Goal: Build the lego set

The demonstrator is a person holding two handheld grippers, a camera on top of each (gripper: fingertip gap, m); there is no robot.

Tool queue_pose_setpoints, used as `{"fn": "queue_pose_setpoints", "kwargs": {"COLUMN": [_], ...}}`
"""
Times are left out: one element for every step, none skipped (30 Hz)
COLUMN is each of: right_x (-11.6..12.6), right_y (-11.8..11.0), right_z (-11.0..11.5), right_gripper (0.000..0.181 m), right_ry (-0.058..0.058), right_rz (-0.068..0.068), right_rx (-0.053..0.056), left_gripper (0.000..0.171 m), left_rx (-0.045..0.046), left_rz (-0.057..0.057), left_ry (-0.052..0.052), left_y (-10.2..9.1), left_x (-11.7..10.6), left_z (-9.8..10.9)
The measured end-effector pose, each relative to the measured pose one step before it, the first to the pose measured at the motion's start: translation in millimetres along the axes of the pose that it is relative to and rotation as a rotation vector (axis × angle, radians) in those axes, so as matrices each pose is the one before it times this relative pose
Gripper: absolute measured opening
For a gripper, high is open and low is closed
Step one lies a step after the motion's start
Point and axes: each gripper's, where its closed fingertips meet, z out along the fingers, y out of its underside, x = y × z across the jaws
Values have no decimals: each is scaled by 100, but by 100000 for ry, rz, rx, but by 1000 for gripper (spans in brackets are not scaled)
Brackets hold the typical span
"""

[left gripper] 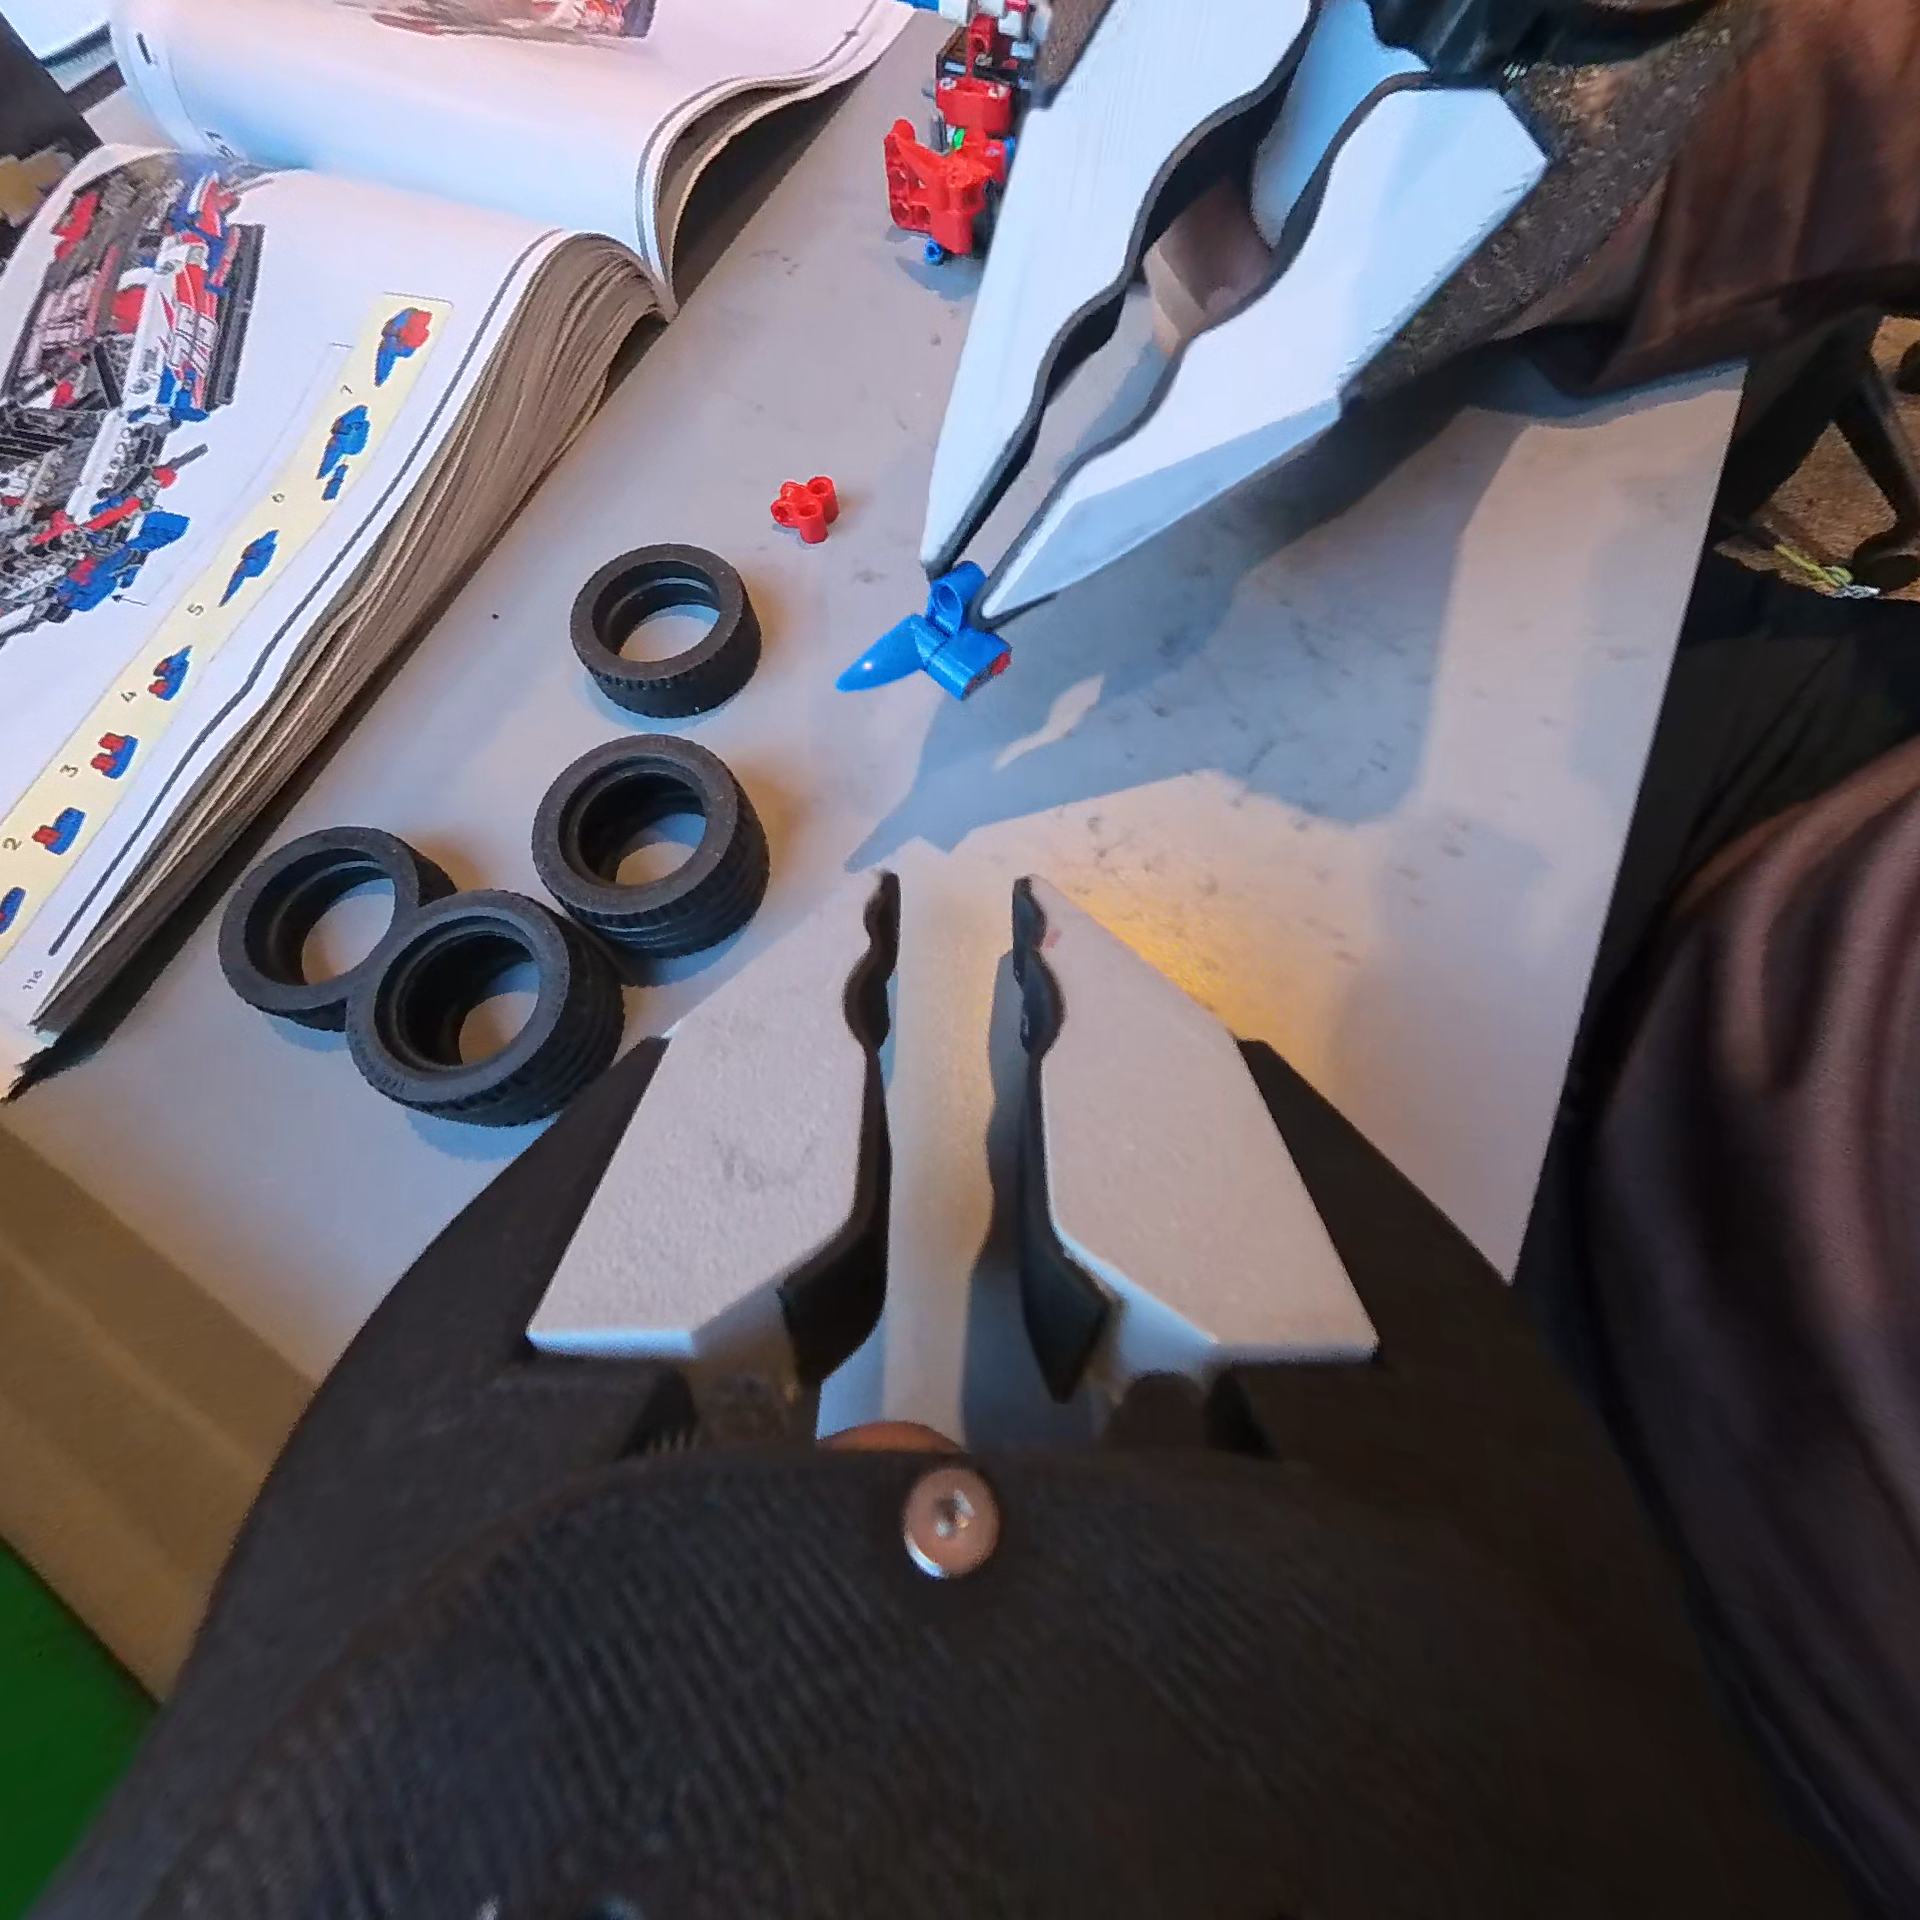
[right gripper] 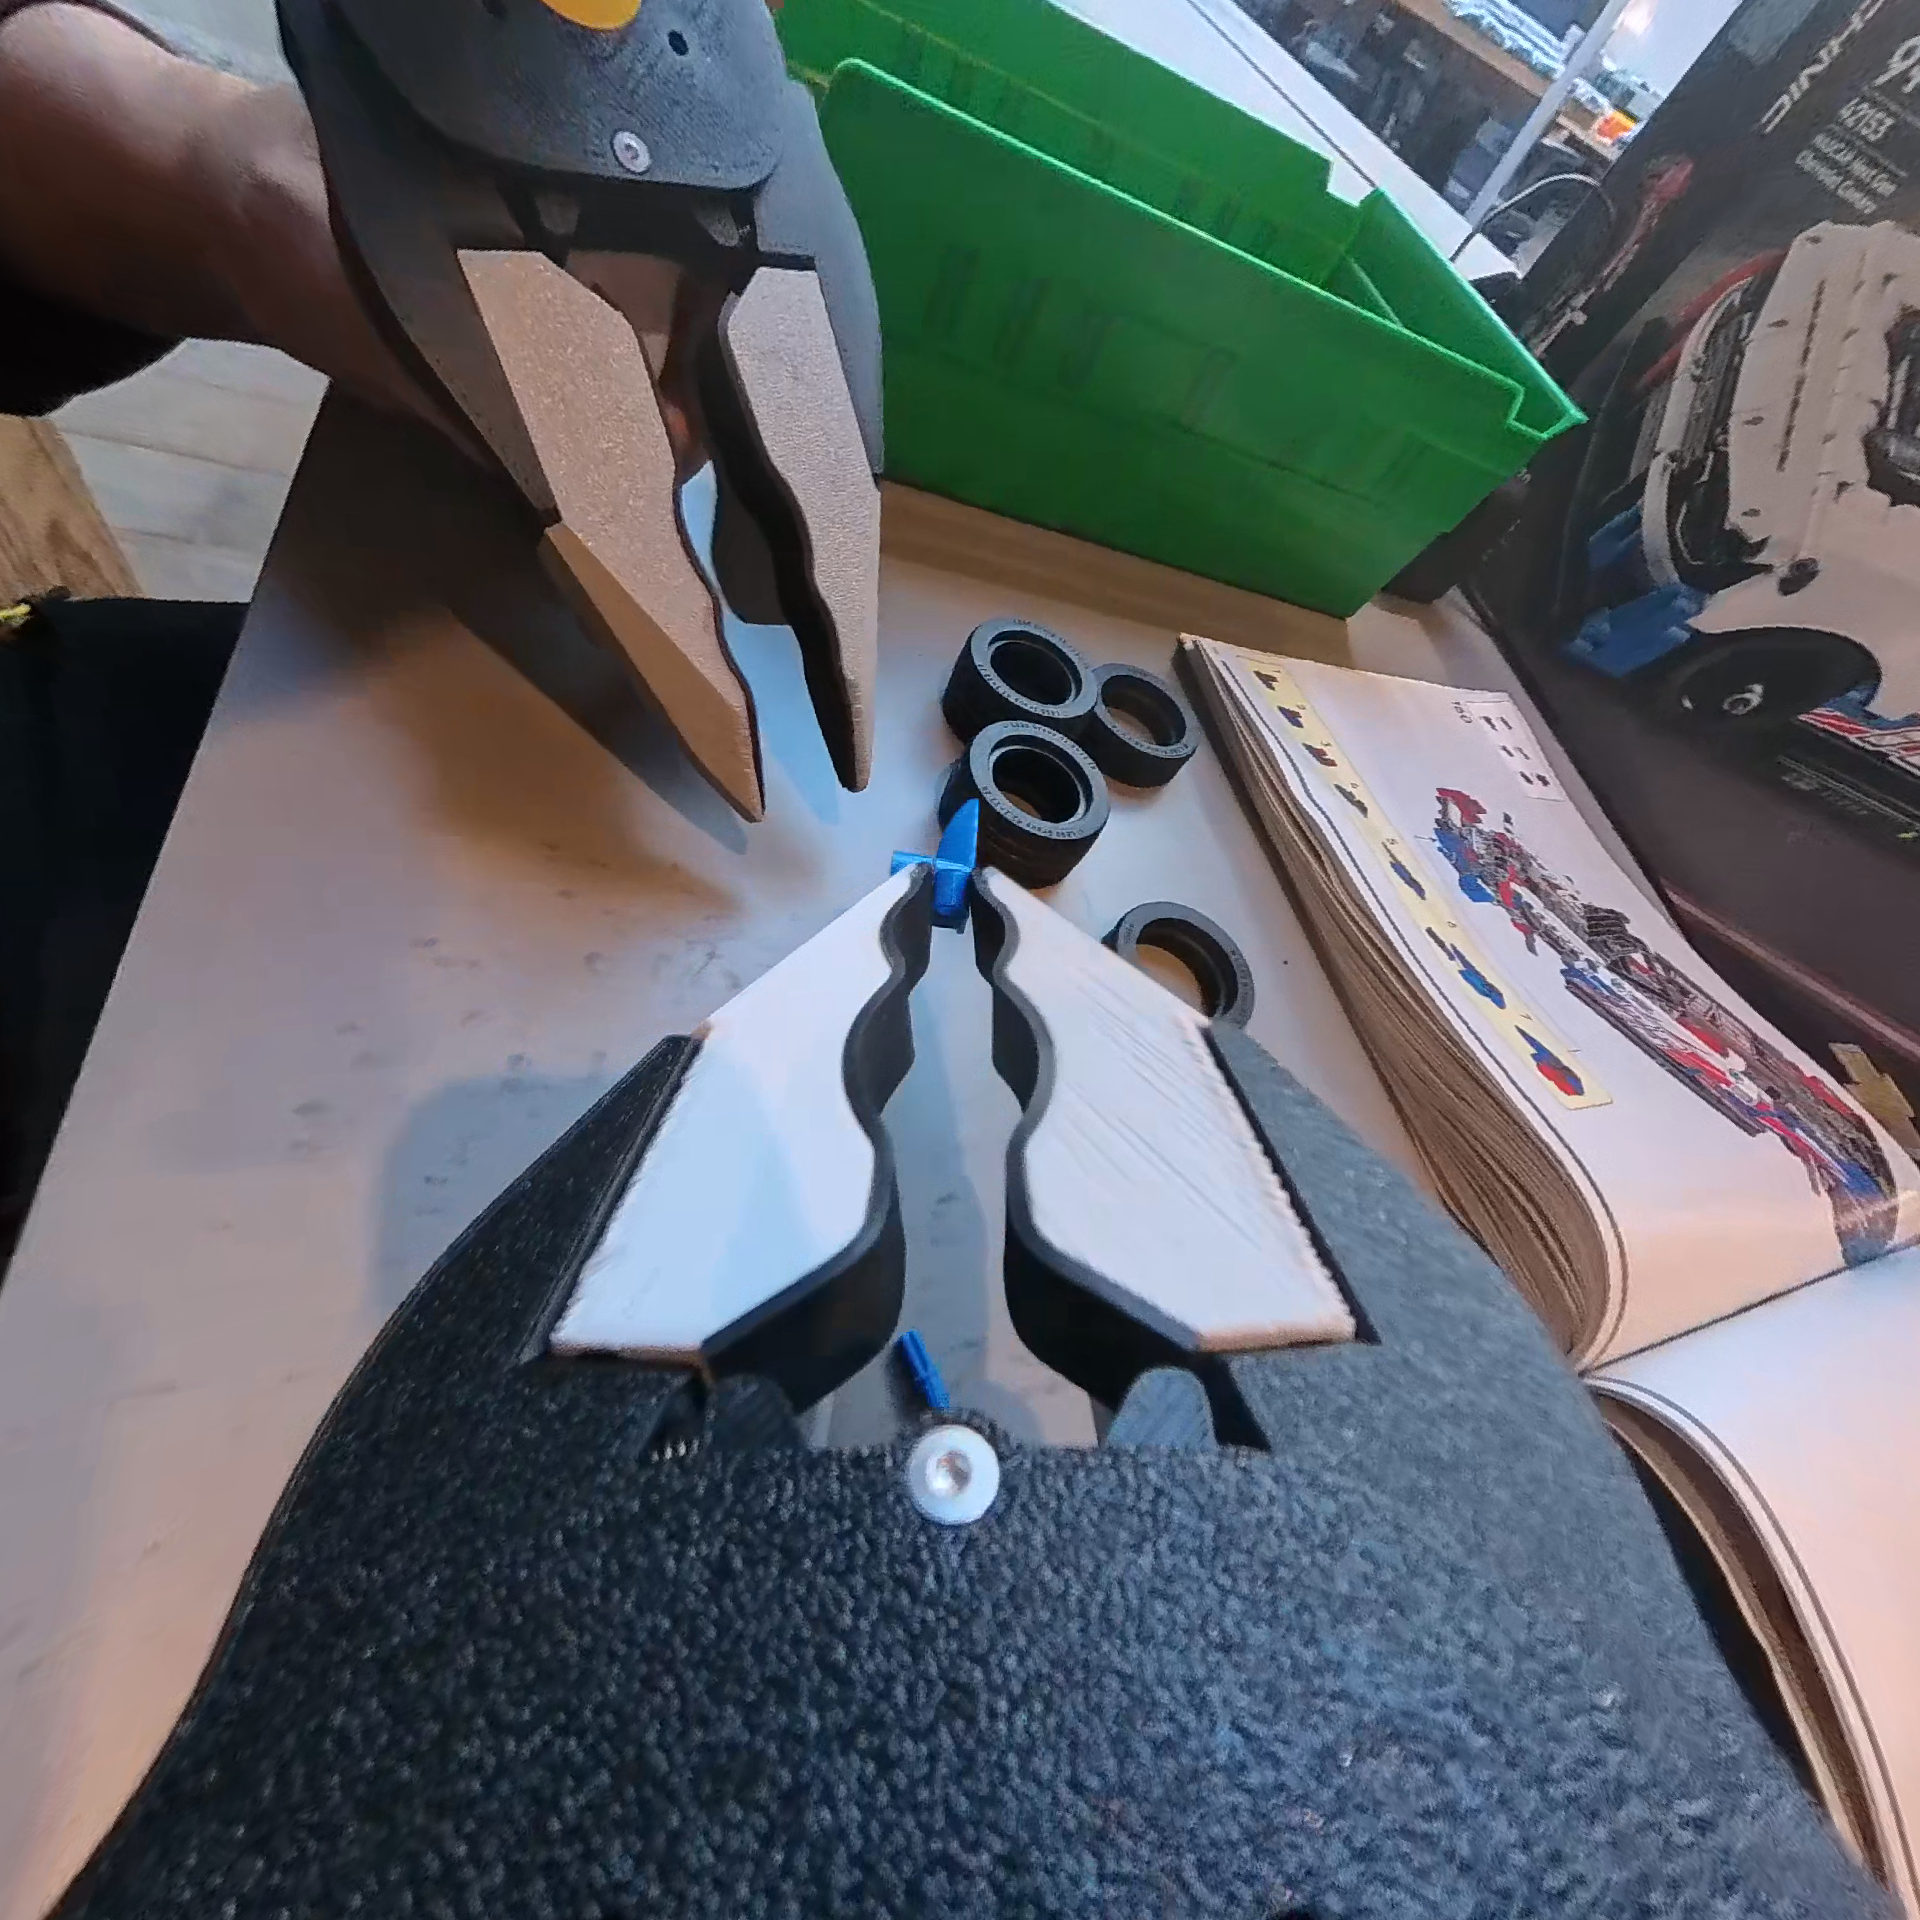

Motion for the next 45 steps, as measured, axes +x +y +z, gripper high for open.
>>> {"fn": "queue_pose_setpoints", "kwargs": {"right_x": [319,315,227,202,207,202,199,157,88,70,24,-62,-71,-82,-96,-85,-126,-166,-201,-248,-240,-237,-235,-181,-100,20,30,-13,-12,60,155,193,194,218,236,238,184,120,1,-93,-109,-131,-141,-103,-14], "right_y": [9,1,-24,-57,-102,-117,-96,-112,-129,-147,-185,-209,-194,-157,-136,-106,-87,-72,-97,-101,-86,-98,-138,-154,-96,-12,43,-41,-100,-67,-35,-2,23,23,3,-25,1,25,8,-28,18,49,34,15,-15], "right_z": [-20,-16,-30,-56,-108,-110,-106,-101,-125,-130,-131,-131,-100,-73,-57,-20,7,33,42,57,69,69,51,41,40,56,47,13,-3,-2,0,-4,-21,-25,-40,-46,-14,10,26,46,71,90,57,36,-11], "right_gripper": [7,7,7,7,7,7,7,7,7,7,7,7,7,7,7,7,7,7,7,7,7,7,7,7,7,7,7,7,7,7,7,7,7,7,7,7,7,7,7,7,7,7,7,7,7], "right_ry": [1389,1078,377,284,367,323,318,146,-264,-111,-255,-410,-156,108,371,728,839,932,996,1016,1197,1333,1368,1536,1892,2269,1985,1231,642,581,900,959,935,960,1198,1317,1209,1085,534,127,113,-36,-332,-406,-209], "right_rz": [1370,1584,1622,1539,1490,1487,1452,1306,1075,918,746,511,44,-544,-1160,-1715,-2272,-2754,-3261,-3791,-4199,-4429,-4403,-4238,-4018,-3847,-3518,-2572,-1232,-338,-124,-87,15,20,-160,-451,-792,-1246,-1495,-1513,-1491,-1347,-873,-252,247], "right_rx": [50,76,261,563,882,974,916,915,1035,1152,1358,1459,1261,1054,811,540,308,85,6,-79,-369,-498,-264,-225,-570,-1018,-987,-205,329,219,95,199,235,172,140,209,33,-260,-175,-22,-209,-432,-311,-24,183], "left_gripper": [20,20,20,20,20,20,20,20,20,20,20,19,20,20,21,22,21,21,21,21,22,23,23,22,21,20,20,20,20,20,20,20,20,20,20,20,20,20,20,20,20,20,20,20,20], "left_rx": [-72,-52,-119,-165,-33,211,270,198,245,260,175,81,246,789,1600,2404,2972,2912,2414,1805,1327,1118,1153,1501,1790,1252,397,-170,-236,-116,21,-127,-141,-74,37,194,355,450,544,624,574,366,93,-150,-304], "left_rz": [5,74,99,102,172,325,338,263,150,-179,-936,-1630,-1774,-1729,-1851,-2234,-2870,-3785,-4248,-4224,-4047,-3774,-3314,-2735,-1973,-814,353,1286,1668,1365,784,564,481,465,422,355,231,-16,-213,-206,-28,118,233,249,187], "left_ry": [-67,-168,-251,-295,-507,-769,-908,-958,-1119,-1460,-2038,-1609,-105,1018,1175,2074,3576,4093,4419,4388,3354,2174,1269,-11,-207,-122,-1026,-1709,-1428,-583,411,622,551,641,675,628,567,519,514,564,431,188,143,66,93], "left_y": [10,9,10,17,-8,-39,-55,-41,-49,-47,-35,-23,-48,-120,-251,-369,-451,-448,-374,-266,-184,-136,-138,-176,-211,-137,-35,21,38,17,9,18,24,8,6,-26,-41,-56,-66,-76,-73,-44,-13,26,33], "left_x": [-11,-8,-22,-29,-42,-81,-102,-111,-147,-200,-335,-346,-170,2,71,266,498,538,528,458,254,16,-126,-288,-246,-161,-214,-248,-160,-19,107,134,113,117,123,115,81,66,37,38,44,37,39,36,28], "left_z": [12,9,16,12,11,4,2,8,-1,-1,-6,13,-3,-37,-96,-129,-143,-93,-39,18,1,-35,-100,-197,-220,-211,-190,-157,-109,-64,-21,10,11,-3,-5,-29,-40,-51,-62,-65,-59,-38,-20,19,32]}}
